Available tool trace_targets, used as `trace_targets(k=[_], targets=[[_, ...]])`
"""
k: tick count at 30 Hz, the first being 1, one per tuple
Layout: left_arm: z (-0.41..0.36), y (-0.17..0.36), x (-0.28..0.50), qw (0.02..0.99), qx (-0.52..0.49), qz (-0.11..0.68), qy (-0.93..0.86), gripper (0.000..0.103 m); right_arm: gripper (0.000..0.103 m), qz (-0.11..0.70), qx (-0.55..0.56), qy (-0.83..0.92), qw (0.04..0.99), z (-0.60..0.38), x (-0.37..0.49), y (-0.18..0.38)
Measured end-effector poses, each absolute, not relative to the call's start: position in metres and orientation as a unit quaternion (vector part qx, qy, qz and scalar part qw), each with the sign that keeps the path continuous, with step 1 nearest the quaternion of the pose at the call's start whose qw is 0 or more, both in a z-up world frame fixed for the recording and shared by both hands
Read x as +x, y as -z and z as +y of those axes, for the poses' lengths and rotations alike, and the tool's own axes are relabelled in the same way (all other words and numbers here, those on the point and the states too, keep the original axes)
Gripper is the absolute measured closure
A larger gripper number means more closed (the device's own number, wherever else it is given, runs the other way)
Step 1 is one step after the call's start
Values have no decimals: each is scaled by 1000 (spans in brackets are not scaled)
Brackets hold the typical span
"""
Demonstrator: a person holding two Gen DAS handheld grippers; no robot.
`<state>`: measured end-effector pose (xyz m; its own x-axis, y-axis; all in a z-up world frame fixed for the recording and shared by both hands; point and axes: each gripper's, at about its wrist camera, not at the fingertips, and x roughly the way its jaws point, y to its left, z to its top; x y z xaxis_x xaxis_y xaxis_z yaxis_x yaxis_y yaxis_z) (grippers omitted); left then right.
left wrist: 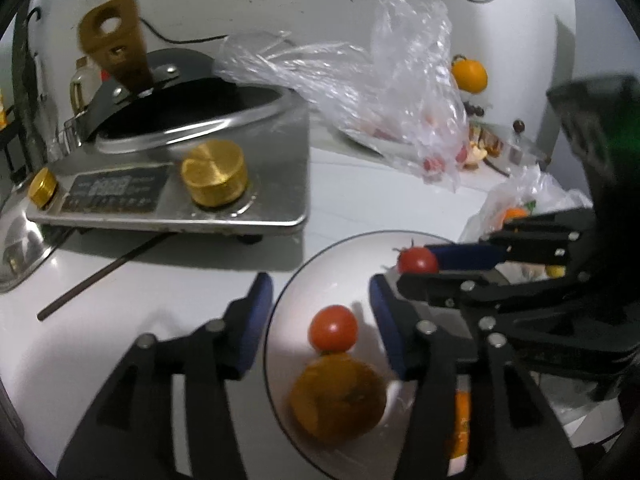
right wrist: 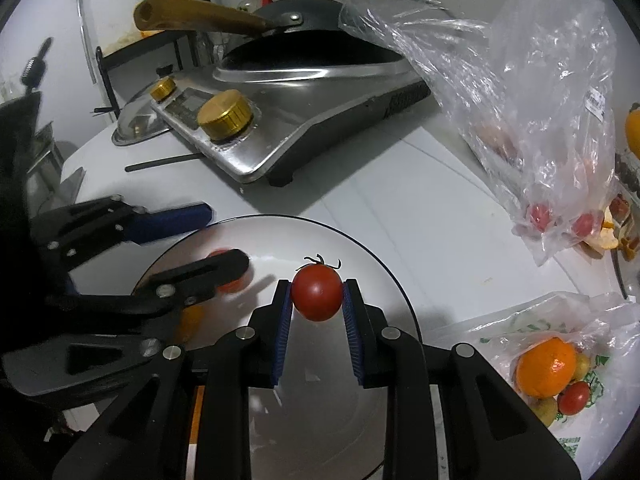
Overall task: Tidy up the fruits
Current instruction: 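Lower the tomatoes onto the plate and open both grippers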
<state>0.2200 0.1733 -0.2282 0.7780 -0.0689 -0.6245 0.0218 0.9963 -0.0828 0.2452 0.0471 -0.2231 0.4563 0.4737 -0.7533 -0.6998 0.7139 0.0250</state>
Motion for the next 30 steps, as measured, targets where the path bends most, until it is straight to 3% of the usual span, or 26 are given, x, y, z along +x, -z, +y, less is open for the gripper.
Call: trace_targets(k=[13,17,30], targets=[[174,223,212,945,-33,324,12,45,75,400,-137,-337,841,48,244,228],[172,220,209,946,-27,323,5,45,65,393,-131,-332,848,41,242,221],[160,208,199,947,-8,320,-39,44,65,368,-118,-315,867,8,221,202]])
